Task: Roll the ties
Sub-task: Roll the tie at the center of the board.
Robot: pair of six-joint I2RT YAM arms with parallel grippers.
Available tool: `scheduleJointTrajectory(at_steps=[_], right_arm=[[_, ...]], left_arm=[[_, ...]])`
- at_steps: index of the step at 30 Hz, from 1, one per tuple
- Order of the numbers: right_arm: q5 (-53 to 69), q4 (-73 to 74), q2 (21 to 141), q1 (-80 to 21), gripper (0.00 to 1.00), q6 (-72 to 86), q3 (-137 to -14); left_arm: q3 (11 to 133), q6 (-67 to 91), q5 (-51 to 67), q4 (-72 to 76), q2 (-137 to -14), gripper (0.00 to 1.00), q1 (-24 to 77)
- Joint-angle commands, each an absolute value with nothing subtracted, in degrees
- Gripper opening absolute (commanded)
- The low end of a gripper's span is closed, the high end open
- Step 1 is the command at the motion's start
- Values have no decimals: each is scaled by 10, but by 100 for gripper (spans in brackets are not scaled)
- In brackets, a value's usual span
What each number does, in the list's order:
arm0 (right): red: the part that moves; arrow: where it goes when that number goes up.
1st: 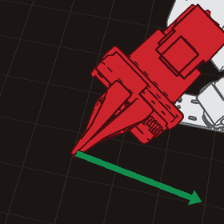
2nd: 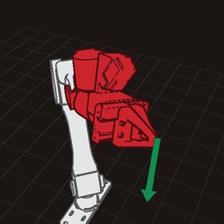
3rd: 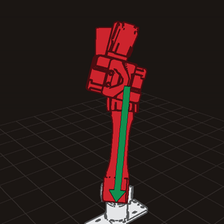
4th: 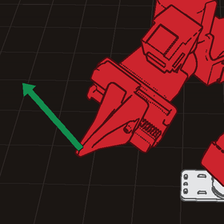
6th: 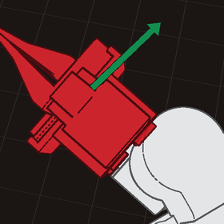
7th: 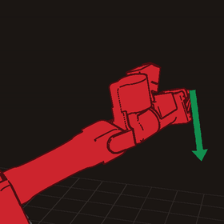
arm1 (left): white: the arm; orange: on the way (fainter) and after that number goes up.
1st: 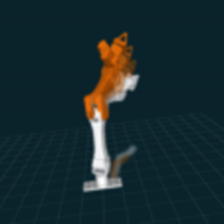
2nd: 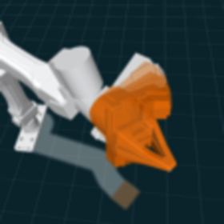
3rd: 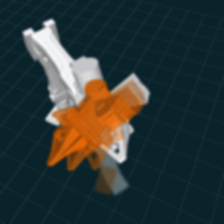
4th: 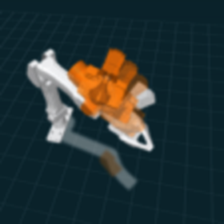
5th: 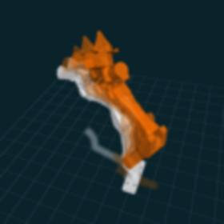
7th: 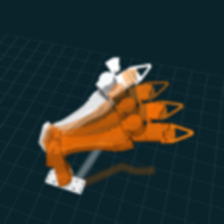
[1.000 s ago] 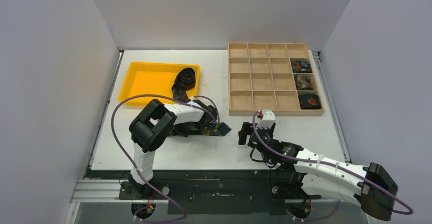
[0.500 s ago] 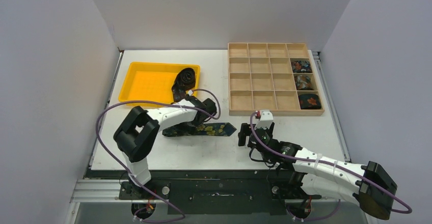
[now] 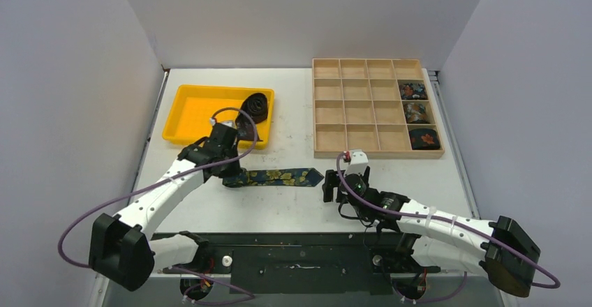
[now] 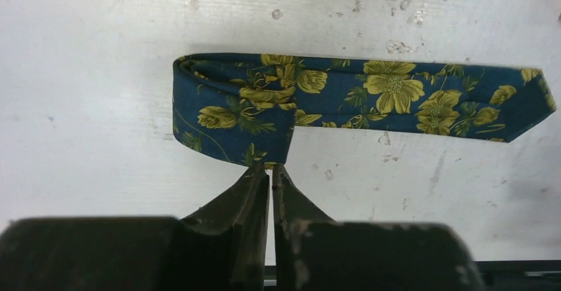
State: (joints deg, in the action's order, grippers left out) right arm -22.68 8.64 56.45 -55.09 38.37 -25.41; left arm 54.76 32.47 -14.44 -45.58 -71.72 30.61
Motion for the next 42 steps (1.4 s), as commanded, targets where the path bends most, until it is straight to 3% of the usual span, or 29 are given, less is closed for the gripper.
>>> scheduleJointTrajectory(at_steps=[1, 21, 30, 35, 41, 42], right_arm=[[-202, 48, 581, -546, 79, 383, -274], [-162, -41, 675, -546, 78, 392, -282], [-117, -59, 709, -546, 79, 378, -322], [-55, -100, 762, -546, 79, 379, -375], [-6, -156, 889, -571, 80, 385, -469], [-10, -155, 911, -579, 81, 379, -489]], left_arm=[[455, 340, 62, -293, -660, 0, 213], [437, 365, 79, -251, -784, 0, 154], [467, 373, 48, -271, -721, 2, 157], [498, 333, 13, -315, -650, 33, 147], [455, 312, -33, -299, -574, 99, 106], [439, 316, -28, -289, -565, 97, 94]])
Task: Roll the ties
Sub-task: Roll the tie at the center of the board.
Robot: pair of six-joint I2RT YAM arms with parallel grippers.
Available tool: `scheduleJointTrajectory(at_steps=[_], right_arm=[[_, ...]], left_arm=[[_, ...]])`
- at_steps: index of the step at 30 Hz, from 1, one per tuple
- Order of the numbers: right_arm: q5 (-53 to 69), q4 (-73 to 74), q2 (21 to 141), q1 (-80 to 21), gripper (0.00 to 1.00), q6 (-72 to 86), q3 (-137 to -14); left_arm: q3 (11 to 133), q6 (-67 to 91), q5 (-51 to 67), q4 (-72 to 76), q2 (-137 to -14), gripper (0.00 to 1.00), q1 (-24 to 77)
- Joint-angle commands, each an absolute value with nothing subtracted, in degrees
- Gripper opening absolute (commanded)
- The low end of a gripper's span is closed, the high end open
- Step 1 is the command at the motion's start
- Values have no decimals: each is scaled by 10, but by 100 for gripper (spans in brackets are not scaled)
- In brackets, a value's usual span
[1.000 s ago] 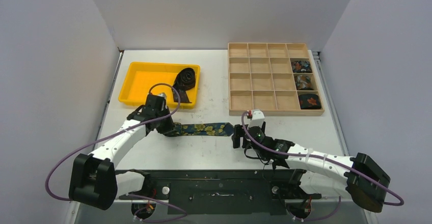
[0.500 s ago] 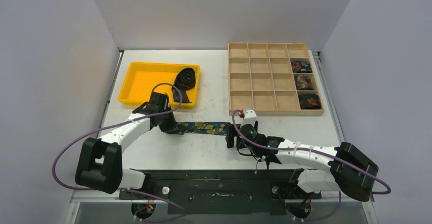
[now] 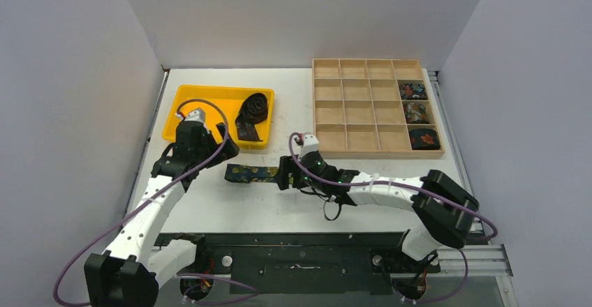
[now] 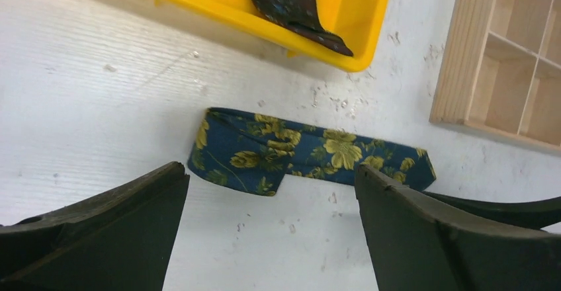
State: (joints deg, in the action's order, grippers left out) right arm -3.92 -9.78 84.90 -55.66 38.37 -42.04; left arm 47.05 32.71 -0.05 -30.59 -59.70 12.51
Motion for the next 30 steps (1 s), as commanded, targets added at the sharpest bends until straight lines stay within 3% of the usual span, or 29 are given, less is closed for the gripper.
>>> scheduleJointTrajectory(at_steps=[1, 9, 25, 30], right_arm=[[-17, -152, 931, -586, 82, 372, -510], [-18, -123, 1067, -600, 85, 349, -632], [-7, -102, 1143, -588, 83, 360, -707], [-4, -88, 1164, -576, 79, 368, -721]], left_arm=[[419, 318, -19, -279, -558, 96, 82], [349, 310, -9, -203, -557, 98, 49], [315, 282, 22, -111, -618, 100, 48], [319, 279, 47, -105, -635, 91, 48]])
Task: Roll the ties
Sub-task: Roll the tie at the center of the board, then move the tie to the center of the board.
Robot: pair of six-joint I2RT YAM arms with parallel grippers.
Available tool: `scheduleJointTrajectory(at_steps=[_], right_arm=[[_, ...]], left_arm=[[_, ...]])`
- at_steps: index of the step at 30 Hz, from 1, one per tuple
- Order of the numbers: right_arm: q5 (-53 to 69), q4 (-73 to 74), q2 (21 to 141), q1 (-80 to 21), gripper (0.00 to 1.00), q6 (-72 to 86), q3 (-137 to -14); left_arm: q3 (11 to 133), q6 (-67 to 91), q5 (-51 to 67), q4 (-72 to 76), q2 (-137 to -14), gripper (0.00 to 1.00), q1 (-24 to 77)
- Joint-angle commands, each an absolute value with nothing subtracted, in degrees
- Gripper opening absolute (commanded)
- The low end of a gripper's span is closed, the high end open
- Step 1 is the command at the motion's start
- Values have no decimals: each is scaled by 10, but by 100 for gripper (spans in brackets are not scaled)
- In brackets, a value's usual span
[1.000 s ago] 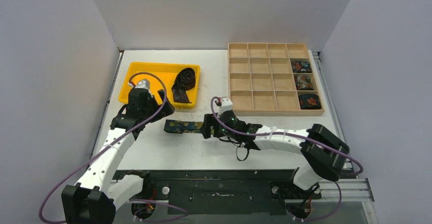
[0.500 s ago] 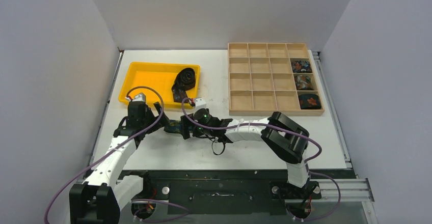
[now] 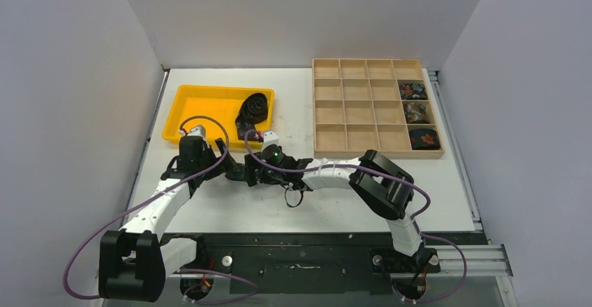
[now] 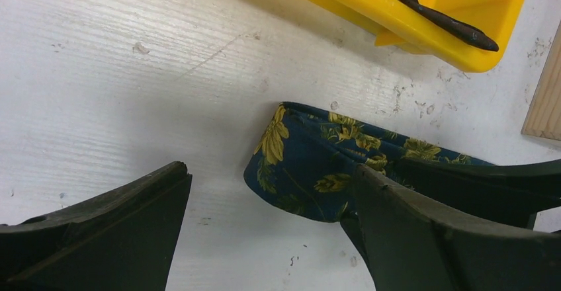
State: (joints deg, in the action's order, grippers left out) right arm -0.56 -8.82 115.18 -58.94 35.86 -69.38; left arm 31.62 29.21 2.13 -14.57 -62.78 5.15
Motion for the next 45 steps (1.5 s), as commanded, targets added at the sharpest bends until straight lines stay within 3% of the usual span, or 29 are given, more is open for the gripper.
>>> scheduleJointTrajectory(at_steps=[1, 16, 30, 42, 45], right_arm=[[-4, -89, 1166, -575, 78, 369, -721], [-14, -101, 1094, -578, 77, 357, -678], [-113, -81, 901, -570, 60, 354, -384], [-122, -62, 915, -486, 57, 344, -392], [-114, -60, 894, -487, 59, 339, -396]], left_arm=[[318, 279, 48, -105, -635, 90, 48], [346, 281, 24, -128, -634, 86, 48], [332, 319, -5, -135, -563, 85, 47], [327, 326, 16, -142, -556, 84, 47], [341, 325, 17, -171, -553, 79, 47]])
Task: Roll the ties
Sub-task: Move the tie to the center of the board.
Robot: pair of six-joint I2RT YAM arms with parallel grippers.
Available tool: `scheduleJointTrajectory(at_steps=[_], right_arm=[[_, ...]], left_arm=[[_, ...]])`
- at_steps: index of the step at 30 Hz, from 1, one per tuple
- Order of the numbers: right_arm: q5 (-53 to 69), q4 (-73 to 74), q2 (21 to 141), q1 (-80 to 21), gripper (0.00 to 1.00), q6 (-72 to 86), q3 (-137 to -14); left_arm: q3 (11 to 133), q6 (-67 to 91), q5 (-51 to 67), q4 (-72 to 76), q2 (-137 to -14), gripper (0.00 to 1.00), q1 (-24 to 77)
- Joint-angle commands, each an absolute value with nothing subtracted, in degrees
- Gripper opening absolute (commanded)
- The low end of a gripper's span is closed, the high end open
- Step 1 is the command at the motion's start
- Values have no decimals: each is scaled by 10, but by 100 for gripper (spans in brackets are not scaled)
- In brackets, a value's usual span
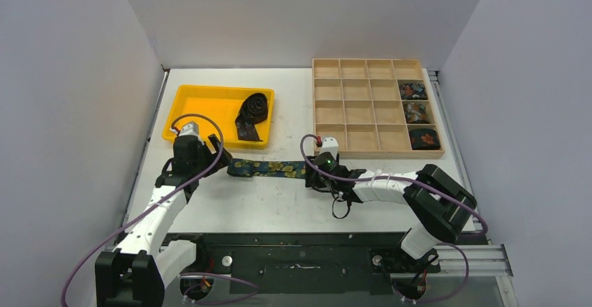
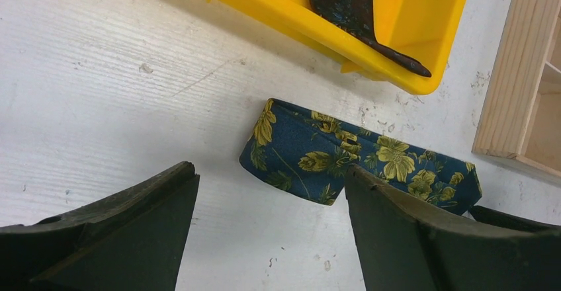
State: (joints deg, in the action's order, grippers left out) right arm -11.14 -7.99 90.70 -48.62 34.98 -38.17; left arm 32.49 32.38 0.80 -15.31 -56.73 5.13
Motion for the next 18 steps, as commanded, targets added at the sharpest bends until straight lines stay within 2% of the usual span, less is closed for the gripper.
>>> scheduleJointTrajectory(at_steps=[1, 3, 6, 11, 13, 16, 17, 18], right_arm=[[-110, -60, 884, -487, 59, 337, -394], [-103, -62, 859, -488, 61, 336, -385], [-94, -64, 824, -490, 63, 334, -370], [-87, -62, 787, -493, 63, 334, -357], [-76, -66, 788, -496, 63, 337, -362], [-48, -85, 802, -508, 64, 352, -380], [-39, -99, 810, -515, 65, 359, -389], [-32, -110, 821, -523, 65, 367, -401]], left_arm=[[346, 324, 21, -184, -549, 73, 47], [343, 337, 31, -206, -534, 63, 50], [318, 358, 36, -216, -496, 57, 52], [314, 365, 5, -218, -462, 56, 60], [330, 352, 4, -218, -476, 66, 59], [356, 328, -8, -224, -514, 94, 52], [364, 329, -12, -227, -528, 98, 46], [369, 330, -4, -225, -542, 97, 37]])
